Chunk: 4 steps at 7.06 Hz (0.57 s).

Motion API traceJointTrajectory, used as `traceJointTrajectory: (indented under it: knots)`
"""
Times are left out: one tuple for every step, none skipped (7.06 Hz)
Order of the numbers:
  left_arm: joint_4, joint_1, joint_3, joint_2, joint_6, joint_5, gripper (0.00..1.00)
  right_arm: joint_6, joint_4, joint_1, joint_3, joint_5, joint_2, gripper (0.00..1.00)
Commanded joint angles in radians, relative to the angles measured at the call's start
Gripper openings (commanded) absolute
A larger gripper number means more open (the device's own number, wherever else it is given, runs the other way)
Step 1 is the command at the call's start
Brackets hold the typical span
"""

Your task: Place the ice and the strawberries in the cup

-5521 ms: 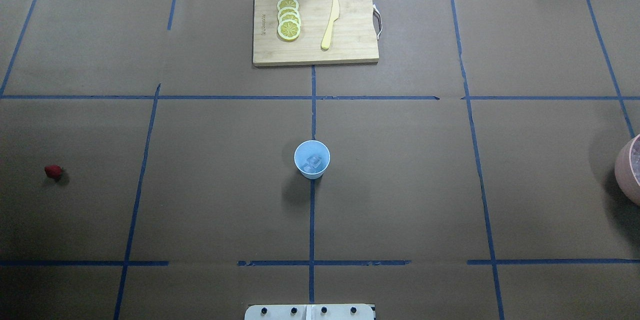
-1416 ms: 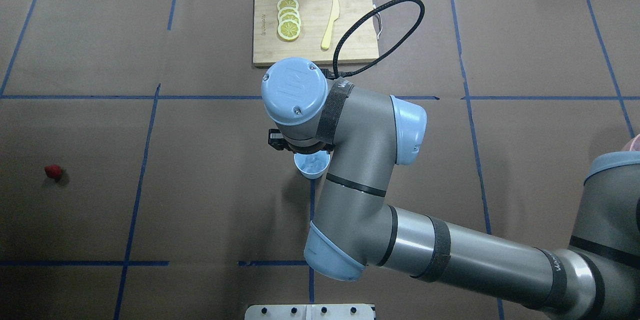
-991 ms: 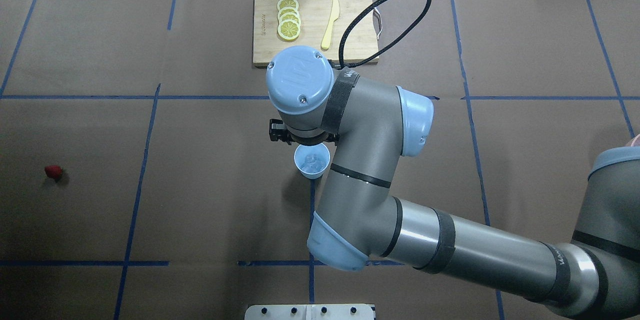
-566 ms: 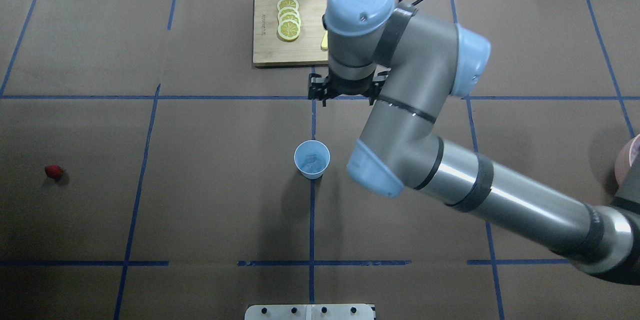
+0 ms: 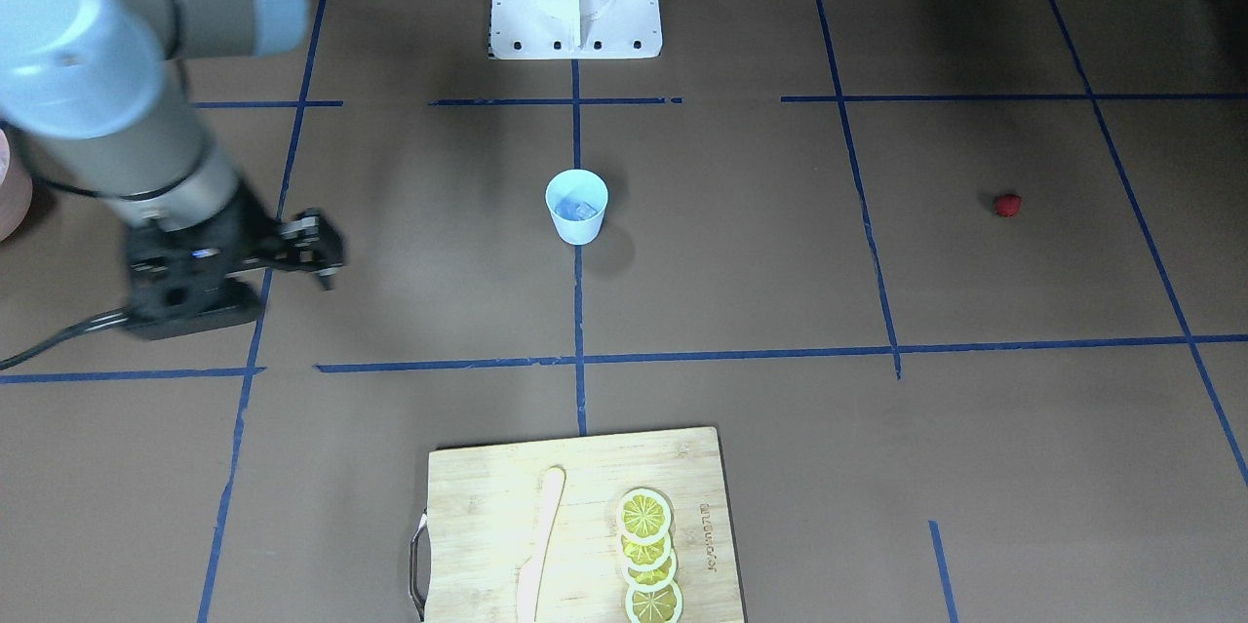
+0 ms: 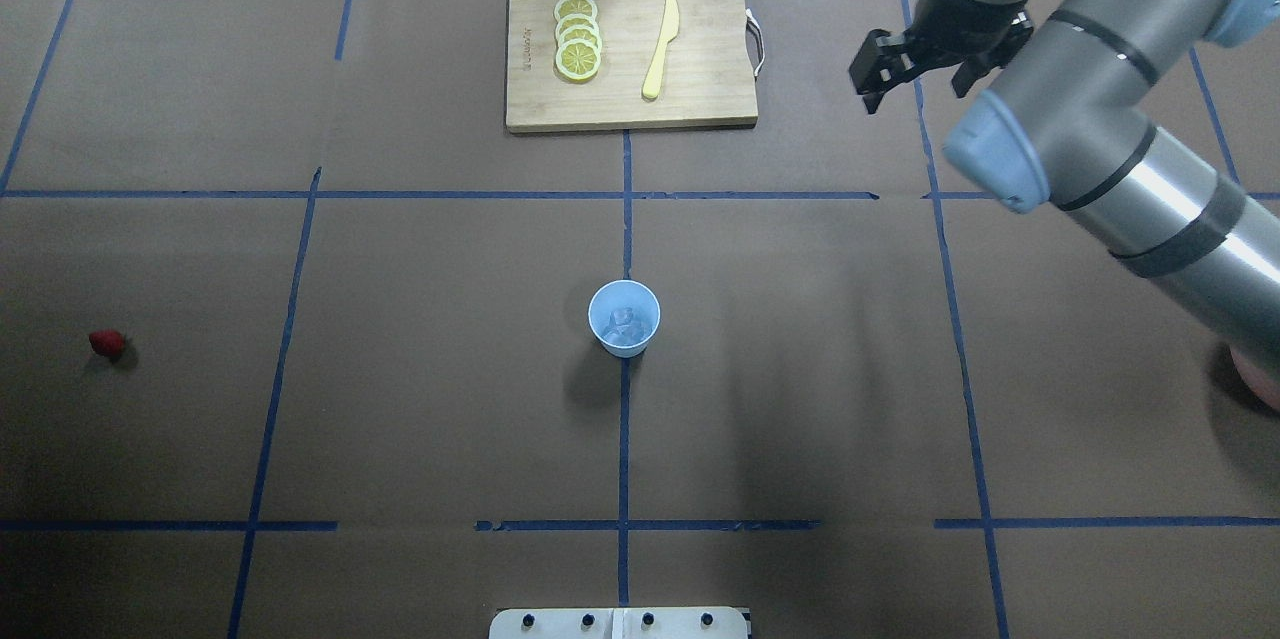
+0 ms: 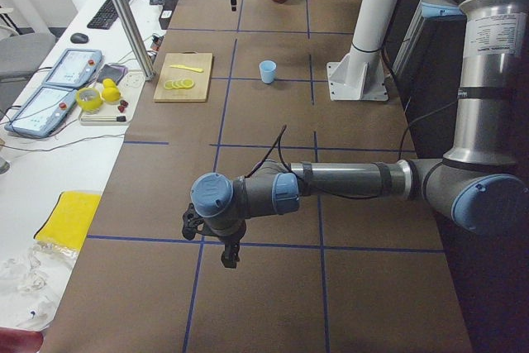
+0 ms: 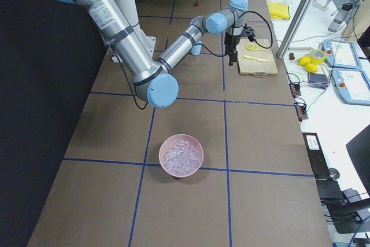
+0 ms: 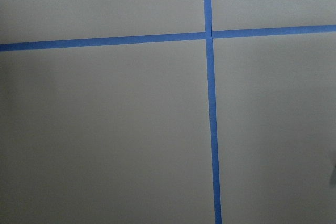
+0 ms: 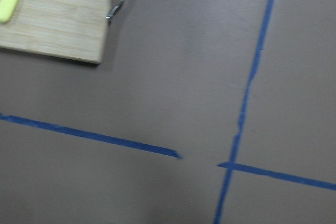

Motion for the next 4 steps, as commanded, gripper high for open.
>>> traceJointTrajectory:
  knots:
    - [-0.065,-0.001,-0.014,0.001,-0.001,0.008,1.00,-0.337,-0.007,0.192,-0.010,0.082,-0.124,0.99]
    - [-0.074,-0.002,-0.014,-0.001,-0.002,0.008,1.00,-0.484,-0.008,0.281,-0.032,0.124,-0.172,0.99]
    - [-0.074,-0.002,-0.014,-0.002,-0.002,0.010,1.00,-0.636,-0.007,0.370,-0.076,0.146,-0.207,0.99]
    - [-0.074,0.000,-0.014,-0.001,-0.002,0.010,1.00,-0.747,-0.002,0.441,-0.108,0.152,-0.256,0.99]
